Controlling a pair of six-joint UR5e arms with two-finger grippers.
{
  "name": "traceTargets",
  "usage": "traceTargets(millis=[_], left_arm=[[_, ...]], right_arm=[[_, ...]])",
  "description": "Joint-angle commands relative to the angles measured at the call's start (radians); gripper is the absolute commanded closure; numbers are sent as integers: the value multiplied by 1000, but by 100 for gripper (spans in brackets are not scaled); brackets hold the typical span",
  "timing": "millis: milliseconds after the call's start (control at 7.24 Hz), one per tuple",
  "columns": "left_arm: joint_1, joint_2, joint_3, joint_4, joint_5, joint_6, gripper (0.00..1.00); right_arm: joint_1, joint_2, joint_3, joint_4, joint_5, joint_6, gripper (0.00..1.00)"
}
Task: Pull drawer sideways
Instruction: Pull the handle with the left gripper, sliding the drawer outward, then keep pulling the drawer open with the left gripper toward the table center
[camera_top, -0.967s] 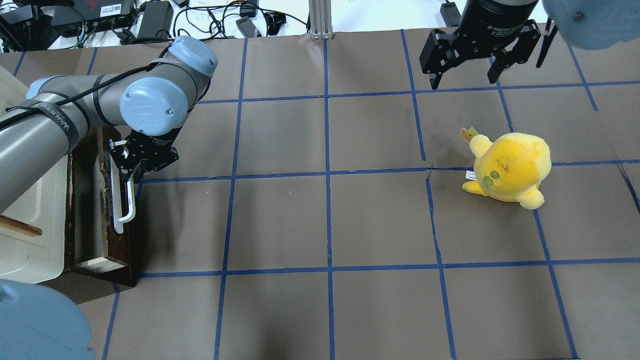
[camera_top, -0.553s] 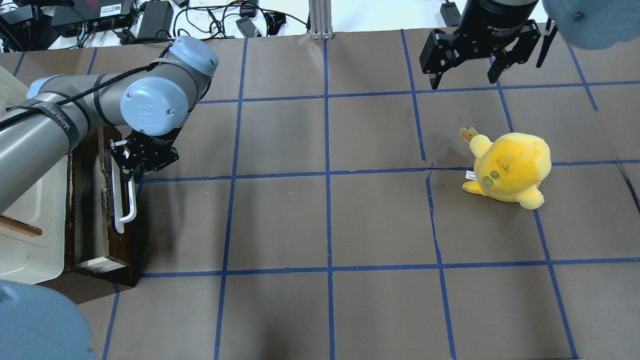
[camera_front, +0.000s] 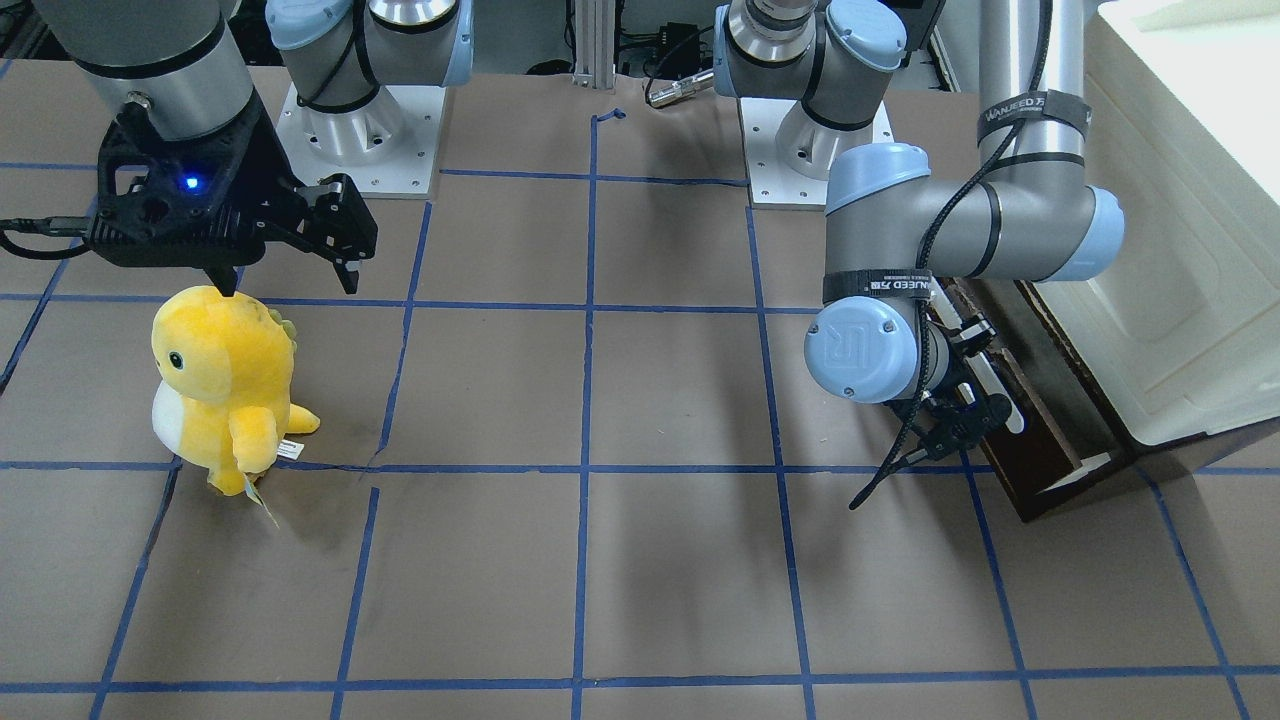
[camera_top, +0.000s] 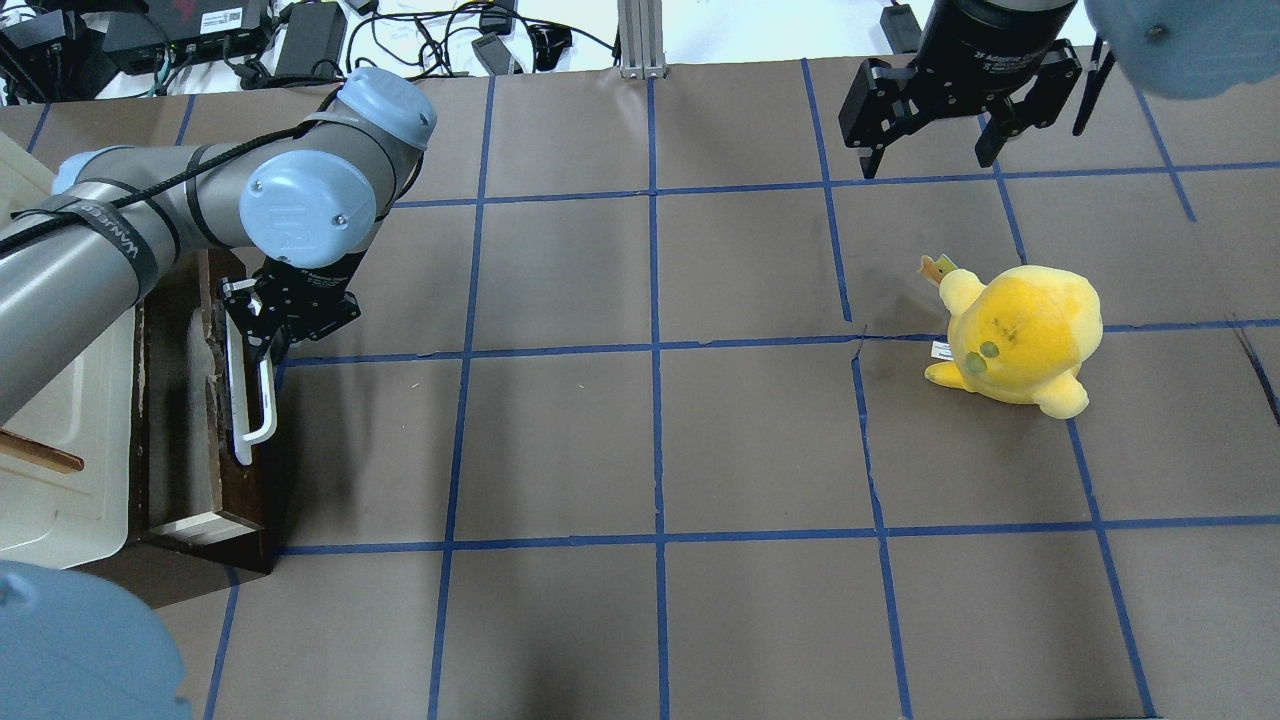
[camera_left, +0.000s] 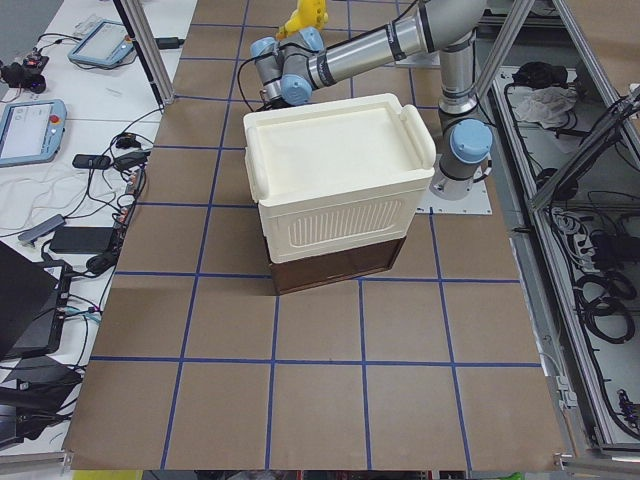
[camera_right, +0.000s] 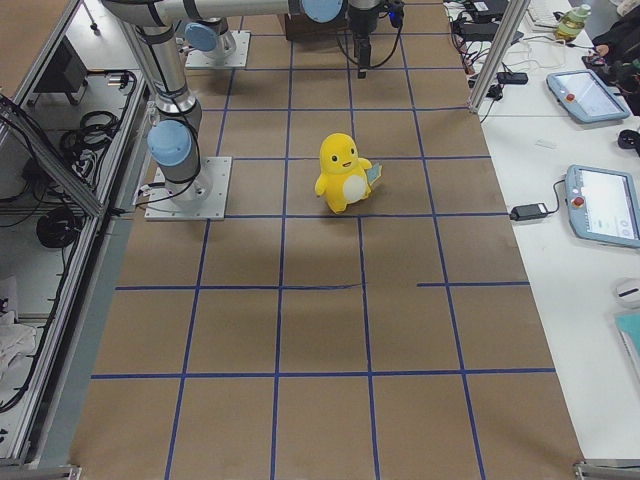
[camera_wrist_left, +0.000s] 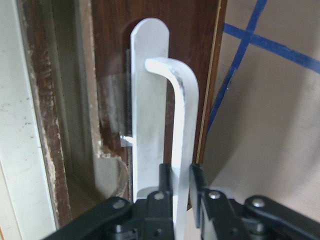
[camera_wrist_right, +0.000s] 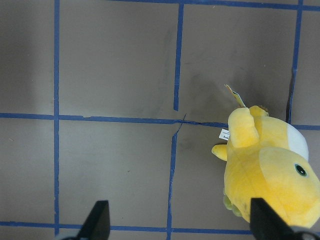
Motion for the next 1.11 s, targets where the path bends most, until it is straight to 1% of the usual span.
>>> traceTargets(millis=[0, 829, 967], left_arm=[[-11, -1, 5, -1, -10, -5, 100], [-30, -14, 36, -27, -15, -34, 100], [-31, -15, 45, -32, -27, -35, 100]], right_arm=[[0, 0, 0, 0, -1, 0, 0], [0, 0, 0, 0, -1, 0, 0], [0, 0, 0, 0, -1, 0, 0]])
